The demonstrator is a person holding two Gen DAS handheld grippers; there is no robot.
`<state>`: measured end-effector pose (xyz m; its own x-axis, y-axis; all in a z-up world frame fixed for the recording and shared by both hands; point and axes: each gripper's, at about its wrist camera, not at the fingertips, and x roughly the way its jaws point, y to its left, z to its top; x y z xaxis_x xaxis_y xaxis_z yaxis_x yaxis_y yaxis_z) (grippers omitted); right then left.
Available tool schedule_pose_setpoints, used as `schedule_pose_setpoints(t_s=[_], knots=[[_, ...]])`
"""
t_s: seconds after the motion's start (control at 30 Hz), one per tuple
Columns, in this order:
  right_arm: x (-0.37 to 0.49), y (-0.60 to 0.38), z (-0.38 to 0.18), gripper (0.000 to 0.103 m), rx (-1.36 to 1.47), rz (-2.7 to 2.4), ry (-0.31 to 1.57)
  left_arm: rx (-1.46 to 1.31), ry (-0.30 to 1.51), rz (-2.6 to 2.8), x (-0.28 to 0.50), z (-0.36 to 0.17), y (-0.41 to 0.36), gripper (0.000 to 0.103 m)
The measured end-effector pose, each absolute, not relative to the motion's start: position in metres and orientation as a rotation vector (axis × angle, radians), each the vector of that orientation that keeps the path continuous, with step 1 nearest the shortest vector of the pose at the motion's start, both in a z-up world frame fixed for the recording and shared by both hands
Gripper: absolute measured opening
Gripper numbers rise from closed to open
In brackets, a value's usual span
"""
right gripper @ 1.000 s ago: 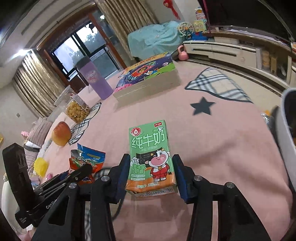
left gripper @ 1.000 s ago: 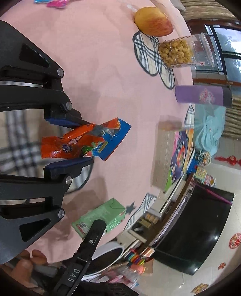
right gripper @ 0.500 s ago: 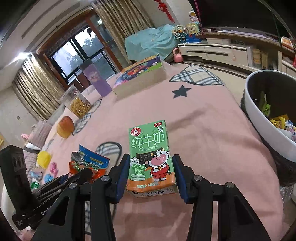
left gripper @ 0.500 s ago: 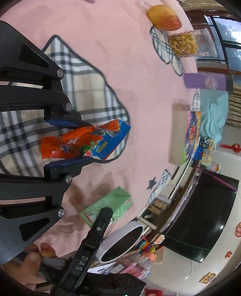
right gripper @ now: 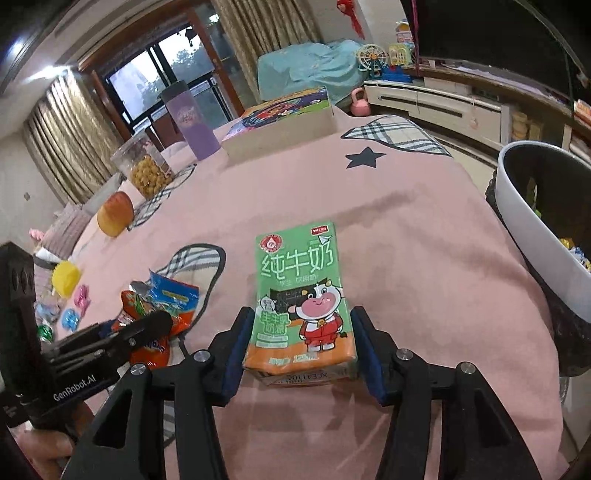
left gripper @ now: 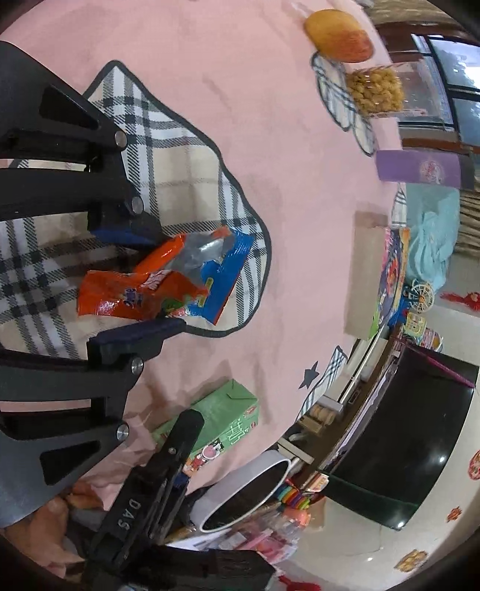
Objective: Collect trash
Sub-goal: 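Carry the chip bag and milk carton over the bin and lower them in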
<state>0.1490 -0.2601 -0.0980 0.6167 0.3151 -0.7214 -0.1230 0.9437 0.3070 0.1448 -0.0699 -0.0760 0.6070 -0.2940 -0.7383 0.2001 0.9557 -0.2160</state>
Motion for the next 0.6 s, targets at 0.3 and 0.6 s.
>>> schedule_pose_setpoints(t_s=[0.3, 0.6], knots=[[0.136, -0.281, -0.084, 0.051, 0.326, 0.267, 0.821, -0.099, 0.877, -0.353, 0.139, -0.065, -0.089, 0.027], [0.122, -0.31, -0.07, 0.051, 0.371, 0.226, 0.778, -0.049, 0.865, -0.415, 0.131, -0.055, -0.122, 0.027]])
